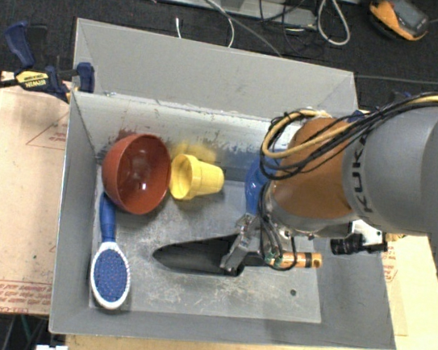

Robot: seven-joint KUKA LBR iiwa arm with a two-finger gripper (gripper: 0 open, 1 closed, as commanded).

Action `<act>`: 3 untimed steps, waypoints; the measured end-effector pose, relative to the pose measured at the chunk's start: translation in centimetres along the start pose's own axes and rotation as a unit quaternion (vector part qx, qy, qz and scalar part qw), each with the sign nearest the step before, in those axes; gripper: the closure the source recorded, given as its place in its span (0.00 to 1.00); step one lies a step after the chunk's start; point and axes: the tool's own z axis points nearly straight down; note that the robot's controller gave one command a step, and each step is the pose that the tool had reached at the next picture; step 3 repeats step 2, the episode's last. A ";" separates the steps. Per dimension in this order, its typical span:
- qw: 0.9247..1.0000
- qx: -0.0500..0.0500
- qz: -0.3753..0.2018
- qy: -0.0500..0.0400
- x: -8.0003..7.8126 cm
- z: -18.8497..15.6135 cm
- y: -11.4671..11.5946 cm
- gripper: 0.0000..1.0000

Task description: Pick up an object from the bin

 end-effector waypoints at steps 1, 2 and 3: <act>1.000 -0.001 -0.001 -0.001 -0.1 -3.5 0.1 1.00; 1.000 -0.002 -0.001 -0.003 -0.2 -4.9 0.1 1.00; 1.000 -0.002 -0.001 -0.003 -0.2 -4.9 0.1 1.00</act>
Offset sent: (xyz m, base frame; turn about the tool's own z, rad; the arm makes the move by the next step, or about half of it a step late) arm 0.0021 0.0001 0.0553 -0.0008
